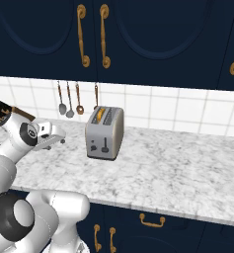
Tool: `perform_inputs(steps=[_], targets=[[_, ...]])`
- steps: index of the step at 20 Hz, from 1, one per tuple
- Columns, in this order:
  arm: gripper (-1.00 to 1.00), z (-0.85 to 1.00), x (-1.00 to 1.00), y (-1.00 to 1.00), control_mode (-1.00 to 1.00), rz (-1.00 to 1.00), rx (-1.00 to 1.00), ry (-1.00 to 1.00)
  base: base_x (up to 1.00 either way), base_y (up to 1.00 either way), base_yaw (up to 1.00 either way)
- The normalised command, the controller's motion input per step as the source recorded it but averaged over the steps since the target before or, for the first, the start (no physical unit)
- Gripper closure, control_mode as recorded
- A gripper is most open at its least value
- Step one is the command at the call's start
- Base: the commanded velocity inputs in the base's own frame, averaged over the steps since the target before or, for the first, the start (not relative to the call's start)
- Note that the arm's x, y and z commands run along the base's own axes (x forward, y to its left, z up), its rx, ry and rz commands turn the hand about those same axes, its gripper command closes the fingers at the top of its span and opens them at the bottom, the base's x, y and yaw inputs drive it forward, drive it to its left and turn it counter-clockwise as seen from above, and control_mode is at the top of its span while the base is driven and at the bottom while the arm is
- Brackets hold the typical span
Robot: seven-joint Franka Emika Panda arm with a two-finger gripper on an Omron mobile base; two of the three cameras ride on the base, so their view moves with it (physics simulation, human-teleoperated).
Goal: Start the toaster. Once the lever pops up, take the bread to the plate on the dining counter.
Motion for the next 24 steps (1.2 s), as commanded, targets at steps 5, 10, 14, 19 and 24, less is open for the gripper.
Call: perform_inputs(steps=[5,10,14,19,24], targets=[[-1.00,0.00,0.00,0.00,-1.00,0.00,0.00,0.00,0.00,0.00,0.00],[-1.00,0.00,0.00,0.00,-1.00,0.00,0.00,0.00,0.00,0.00,0.00],[-1.00,0.00,0.00,0.00,-1.00,0.00,0.00,0.00,0.00,0.00,0.00],[-1.00,0.00,0.00,0.00,-1.00,0.00,0.00,0.00,0.00,0.00,0.00],[-1.00,0.00,0.00,0.00,-1.00,0.00,0.00,0.00,0.00,0.00,0.00]])
